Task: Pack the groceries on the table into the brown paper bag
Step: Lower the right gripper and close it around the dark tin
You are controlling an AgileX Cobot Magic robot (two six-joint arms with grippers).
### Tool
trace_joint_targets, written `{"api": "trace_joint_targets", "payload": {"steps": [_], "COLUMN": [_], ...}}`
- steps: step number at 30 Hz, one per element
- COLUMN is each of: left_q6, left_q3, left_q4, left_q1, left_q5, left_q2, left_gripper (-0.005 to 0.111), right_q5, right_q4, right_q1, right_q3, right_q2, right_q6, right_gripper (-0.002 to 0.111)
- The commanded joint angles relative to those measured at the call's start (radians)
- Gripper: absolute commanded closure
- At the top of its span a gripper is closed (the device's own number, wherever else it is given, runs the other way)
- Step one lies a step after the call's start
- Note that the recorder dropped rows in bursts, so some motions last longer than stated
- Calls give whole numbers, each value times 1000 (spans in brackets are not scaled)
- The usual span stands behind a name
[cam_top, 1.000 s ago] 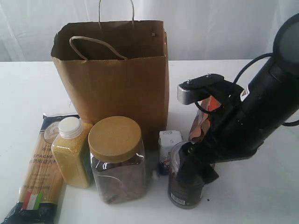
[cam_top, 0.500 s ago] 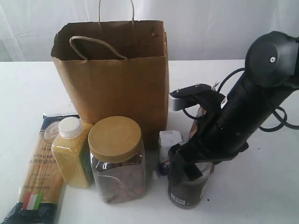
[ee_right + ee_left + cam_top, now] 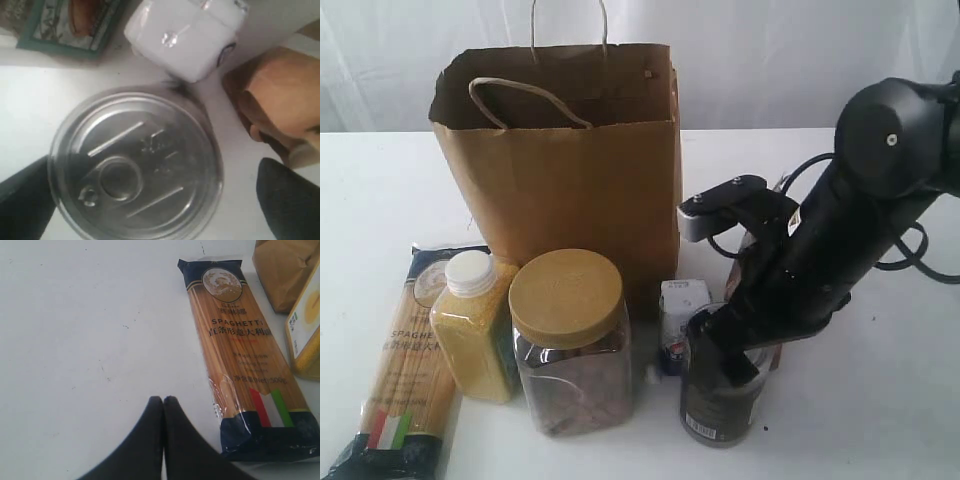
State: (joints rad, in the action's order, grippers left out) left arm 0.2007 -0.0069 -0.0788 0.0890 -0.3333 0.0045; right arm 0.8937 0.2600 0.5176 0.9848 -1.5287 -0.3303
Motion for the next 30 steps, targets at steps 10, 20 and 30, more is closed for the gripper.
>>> {"api": "trace_joint_targets", "payload": {"steps": [10,20,30], "left_q6": [5,5,5], "left_q3": [7,7,7], "left_q4": [-5,-5,-5], "left_q1": [5,5,5], "left_q5": [-32,-32,-32], "left_q2": [-5,-5,-5], "left_gripper": [107,107,107], "right_q5": [-92,-20,-6], "right_q4": [-82,-123,-126], "right_q1": [82,82,82], "right_q3": [1,1,1], "right_q2": [1,1,1], "right_q6": [-5,5,17], "right_gripper": [17,26,36]}}
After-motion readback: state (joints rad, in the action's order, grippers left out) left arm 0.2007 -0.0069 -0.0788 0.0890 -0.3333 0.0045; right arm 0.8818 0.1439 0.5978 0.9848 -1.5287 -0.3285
